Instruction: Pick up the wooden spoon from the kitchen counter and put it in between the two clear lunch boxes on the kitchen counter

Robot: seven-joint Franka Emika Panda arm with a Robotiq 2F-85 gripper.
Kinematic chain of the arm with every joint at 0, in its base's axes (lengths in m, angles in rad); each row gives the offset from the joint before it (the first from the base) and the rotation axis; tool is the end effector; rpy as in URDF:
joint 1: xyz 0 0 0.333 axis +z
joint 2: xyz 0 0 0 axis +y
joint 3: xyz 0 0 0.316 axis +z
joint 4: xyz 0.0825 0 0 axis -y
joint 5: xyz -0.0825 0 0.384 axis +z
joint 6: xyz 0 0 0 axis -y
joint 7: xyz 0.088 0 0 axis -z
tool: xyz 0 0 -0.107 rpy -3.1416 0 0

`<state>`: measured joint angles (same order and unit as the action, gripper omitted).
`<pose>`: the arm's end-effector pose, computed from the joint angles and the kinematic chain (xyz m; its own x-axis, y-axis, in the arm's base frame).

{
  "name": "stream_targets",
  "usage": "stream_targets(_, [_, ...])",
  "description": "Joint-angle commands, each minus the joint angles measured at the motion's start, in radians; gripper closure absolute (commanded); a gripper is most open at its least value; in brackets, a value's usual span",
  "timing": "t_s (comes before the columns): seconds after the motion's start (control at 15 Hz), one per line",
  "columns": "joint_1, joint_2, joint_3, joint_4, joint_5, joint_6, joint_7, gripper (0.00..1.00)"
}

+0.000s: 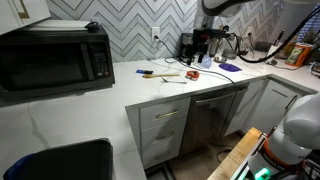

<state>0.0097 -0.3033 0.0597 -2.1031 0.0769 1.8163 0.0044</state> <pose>0.4653 0.0412 0.5467 0.9989 0.0439 0.0154 0.0447 -0.9974 -0.0571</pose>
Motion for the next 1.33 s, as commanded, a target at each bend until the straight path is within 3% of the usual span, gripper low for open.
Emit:
stream_targets(0.0, [0.009, 0.204, -0.047, 0.142, 0.005, 0.101, -0.171, 0.0])
stream_targets(0.27, [-0.01, 0.394, -0.078, 0.323, 0.08, 0.132, -0.41, 0.0])
stream_targets(0.6, [-0.061, 0.586, -0.059, 0.532, 0.109, 0.114, -0.636, 0.0])
stream_targets(0.73, [-0.082, 0.645, -0.058, 0.587, 0.099, 0.125, -0.676, 0.0])
stream_targets(0.8, [-0.068, 0.575, -0.053, 0.505, 0.087, 0.144, -0.619, 0.0])
stream_targets(1.27, [-0.074, 0.591, -0.043, 0.526, 0.088, 0.144, -0.622, 0.0])
